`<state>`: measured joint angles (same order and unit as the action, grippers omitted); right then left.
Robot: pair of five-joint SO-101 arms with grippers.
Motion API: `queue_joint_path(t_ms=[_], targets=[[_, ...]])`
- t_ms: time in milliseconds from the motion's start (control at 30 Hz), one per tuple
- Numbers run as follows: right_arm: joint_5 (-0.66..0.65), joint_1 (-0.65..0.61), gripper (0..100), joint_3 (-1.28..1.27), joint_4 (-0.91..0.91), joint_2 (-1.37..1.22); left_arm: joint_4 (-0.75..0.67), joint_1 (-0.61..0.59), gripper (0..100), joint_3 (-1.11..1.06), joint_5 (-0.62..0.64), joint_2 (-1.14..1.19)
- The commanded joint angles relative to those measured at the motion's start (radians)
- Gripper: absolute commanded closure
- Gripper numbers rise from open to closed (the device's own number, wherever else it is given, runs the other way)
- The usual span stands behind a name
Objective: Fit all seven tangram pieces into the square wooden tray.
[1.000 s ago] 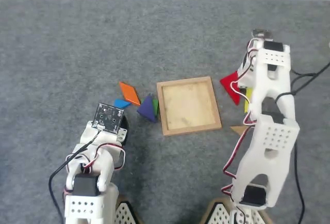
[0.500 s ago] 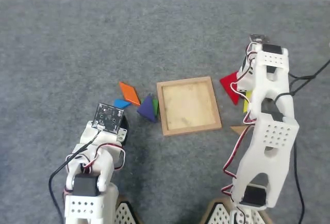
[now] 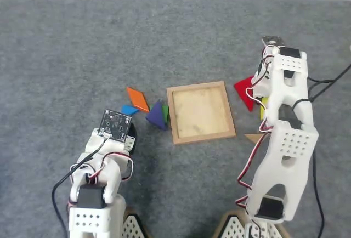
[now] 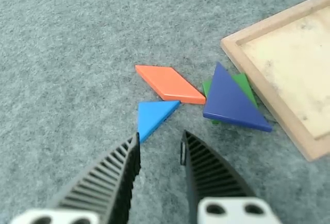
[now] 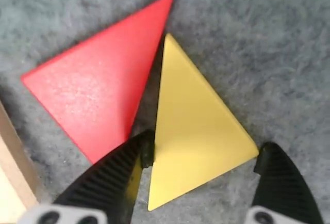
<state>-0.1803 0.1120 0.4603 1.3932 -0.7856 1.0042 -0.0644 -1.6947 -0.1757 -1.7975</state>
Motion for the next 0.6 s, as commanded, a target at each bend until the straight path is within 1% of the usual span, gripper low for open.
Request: queue_joint_path(t_ms=[0, 167, 400, 567], targets=[[-0.028, 0.016, 67.8, 0.044, -0.062, -0.004, 0.005, -0.006, 87, 0.012, -0.012, -0.005], [-0.089, 0.027, 67.9, 0.051, -0.087, -0.001, 0.005, -0.006, 87, 0.012, -0.012, -0.005], [-0.095, 0.027, 68.0, 0.127, -0.076, -0.013, 0.005, -0.006, 87, 0.012, -0.012, -0.005], [-0.092, 0.035, 68.0, 0.084, -0.027, -0.013, 0.005, -0.006, 87, 0.012, -0.012, -0.005]])
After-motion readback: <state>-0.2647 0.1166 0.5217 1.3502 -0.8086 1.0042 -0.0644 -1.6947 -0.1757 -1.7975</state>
